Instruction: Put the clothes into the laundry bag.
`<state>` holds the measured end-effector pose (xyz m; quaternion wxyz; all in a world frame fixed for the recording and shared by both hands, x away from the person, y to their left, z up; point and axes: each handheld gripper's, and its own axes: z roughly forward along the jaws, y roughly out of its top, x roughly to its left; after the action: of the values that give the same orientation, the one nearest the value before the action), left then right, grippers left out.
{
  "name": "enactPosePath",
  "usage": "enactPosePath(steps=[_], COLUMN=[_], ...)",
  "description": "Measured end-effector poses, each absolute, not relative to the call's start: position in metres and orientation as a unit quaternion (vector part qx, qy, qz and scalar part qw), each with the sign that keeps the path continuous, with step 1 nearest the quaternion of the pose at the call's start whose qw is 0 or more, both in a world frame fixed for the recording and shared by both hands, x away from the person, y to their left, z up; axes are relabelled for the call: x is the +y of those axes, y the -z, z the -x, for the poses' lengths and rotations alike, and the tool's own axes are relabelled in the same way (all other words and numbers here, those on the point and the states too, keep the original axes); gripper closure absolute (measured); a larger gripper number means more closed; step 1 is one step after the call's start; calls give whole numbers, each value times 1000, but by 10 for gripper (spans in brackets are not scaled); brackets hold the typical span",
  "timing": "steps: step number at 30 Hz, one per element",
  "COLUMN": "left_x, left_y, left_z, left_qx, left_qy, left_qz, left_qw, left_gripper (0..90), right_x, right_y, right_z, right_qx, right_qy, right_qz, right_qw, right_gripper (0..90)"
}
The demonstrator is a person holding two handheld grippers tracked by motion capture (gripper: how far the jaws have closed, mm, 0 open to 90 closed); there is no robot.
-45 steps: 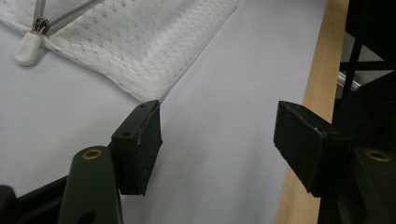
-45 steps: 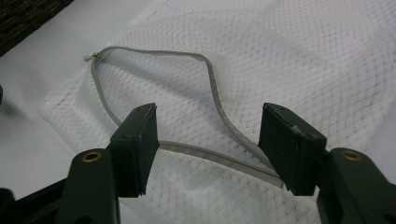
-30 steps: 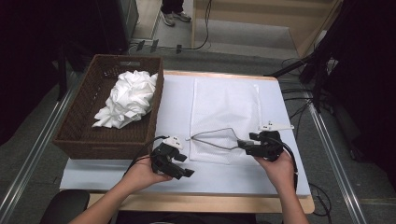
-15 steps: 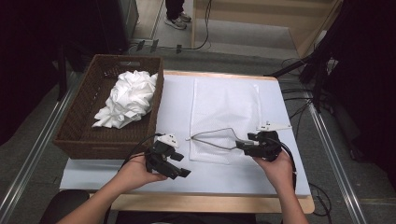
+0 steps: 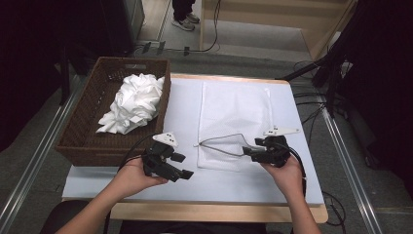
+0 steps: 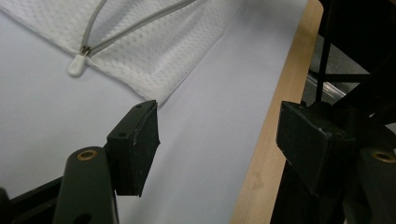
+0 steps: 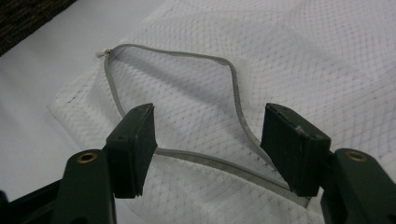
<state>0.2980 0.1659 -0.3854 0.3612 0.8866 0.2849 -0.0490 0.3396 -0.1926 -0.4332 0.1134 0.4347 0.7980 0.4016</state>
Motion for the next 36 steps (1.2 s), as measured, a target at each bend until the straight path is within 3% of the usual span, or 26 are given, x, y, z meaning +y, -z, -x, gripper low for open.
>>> enactPosePath(steps=[16, 25, 36], left_x=[195, 213, 227], left_y=[346, 321, 316], left_z=[-303, -327, -350], left_qx=[303, 327, 346], left_qy=[17, 9, -8], left_qz=[-889, -882, -880], left_qw=[342, 340, 325], left_gripper=[307, 291, 284], right_x=[-185, -184, -181], right_y=[432, 430, 430], right_z=[-343, -343, -343], right_qx=[803, 803, 806], right_qy=[-402, -405, -404], right_qz=[-425, -422, -418], right_qw=[114, 117, 115], right_gripper=[366, 365, 365])
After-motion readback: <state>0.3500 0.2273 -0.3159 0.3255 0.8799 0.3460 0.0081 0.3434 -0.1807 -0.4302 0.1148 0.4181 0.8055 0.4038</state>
